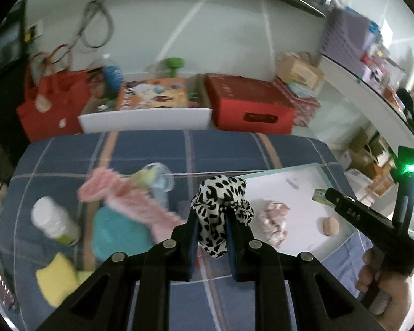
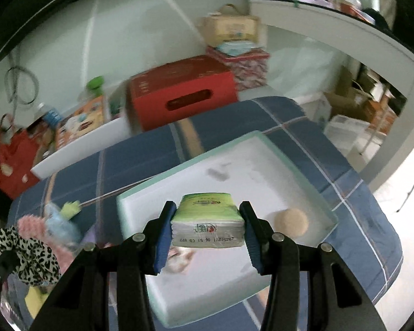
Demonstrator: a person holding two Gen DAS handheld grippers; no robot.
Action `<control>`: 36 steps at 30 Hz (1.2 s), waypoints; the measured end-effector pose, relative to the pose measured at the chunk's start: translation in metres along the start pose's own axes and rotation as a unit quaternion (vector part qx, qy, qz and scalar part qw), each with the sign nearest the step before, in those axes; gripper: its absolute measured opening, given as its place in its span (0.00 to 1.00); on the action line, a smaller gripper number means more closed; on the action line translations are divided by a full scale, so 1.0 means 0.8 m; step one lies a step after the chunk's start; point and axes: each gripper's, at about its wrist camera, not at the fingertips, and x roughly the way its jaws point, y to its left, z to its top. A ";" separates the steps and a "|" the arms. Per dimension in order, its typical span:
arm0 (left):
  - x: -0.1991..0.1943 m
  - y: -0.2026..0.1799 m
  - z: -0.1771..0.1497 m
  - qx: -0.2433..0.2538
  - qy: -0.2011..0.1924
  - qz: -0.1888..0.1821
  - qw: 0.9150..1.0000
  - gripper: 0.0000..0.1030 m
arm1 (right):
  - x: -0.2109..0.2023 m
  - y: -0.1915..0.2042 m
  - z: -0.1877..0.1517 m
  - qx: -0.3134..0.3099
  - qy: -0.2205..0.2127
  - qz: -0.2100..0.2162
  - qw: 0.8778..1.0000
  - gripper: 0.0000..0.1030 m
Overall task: Organize soft objects
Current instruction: 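Carry the leopard scrunchie and green tissue pack with both tools to the tray, then open the left tool over the tray while the right tool releases the tissue pack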
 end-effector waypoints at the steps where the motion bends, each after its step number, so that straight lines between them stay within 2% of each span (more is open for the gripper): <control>1: 0.009 -0.010 0.003 0.007 0.005 -0.004 1.000 0.19 | 0.005 -0.008 0.004 0.008 0.002 -0.004 1.000 0.47; 6: 0.062 -0.053 0.018 0.026 0.033 -0.032 0.999 0.19 | 0.030 -0.046 0.014 0.037 0.011 -0.026 0.999 0.47; 11: 0.123 -0.083 0.025 0.045 0.047 -0.039 0.997 0.19 | 0.065 -0.077 0.017 0.065 0.026 -0.029 0.997 0.47; 17: 0.186 -0.084 0.018 0.023 0.061 -0.062 0.996 0.19 | 0.098 -0.097 0.013 0.085 0.036 -0.026 0.995 0.47; 23: 0.204 -0.083 0.011 0.012 0.061 -0.079 0.995 0.19 | 0.109 -0.100 0.010 0.089 0.046 -0.037 0.994 0.47; 25: 0.206 -0.082 0.010 0.010 0.065 -0.077 0.995 0.25 | 0.108 -0.099 0.011 0.089 0.046 -0.035 0.994 0.47; 26: 0.205 -0.082 0.010 0.011 0.067 -0.075 0.995 0.37 | 0.106 -0.098 0.011 0.087 0.045 -0.037 0.994 0.47; 27: 0.203 -0.083 0.010 0.014 0.067 -0.074 0.995 0.56 | 0.105 -0.097 0.012 0.086 0.046 -0.039 0.995 0.48; 29: 0.197 -0.085 0.011 0.019 0.062 -0.072 0.995 0.73 | 0.099 -0.094 0.012 0.081 0.044 -0.044 0.995 0.52; 31: 0.190 -0.084 0.011 0.017 0.060 -0.074 0.995 0.73 | 0.093 -0.090 0.014 0.076 0.040 -0.045 0.995 0.57; 32: 0.187 -0.082 0.012 0.015 0.061 -0.072 0.995 0.77 | 0.090 -0.089 0.014 0.073 0.039 -0.047 0.996 0.59; 34: 0.181 -0.080 0.013 0.014 0.060 -0.065 0.996 0.86 | 0.083 -0.086 0.015 0.068 0.035 -0.054 0.996 0.79; 36: 0.175 -0.076 0.013 0.013 0.058 -0.057 0.997 0.97 | 0.076 -0.083 0.016 0.064 0.028 -0.056 0.996 0.79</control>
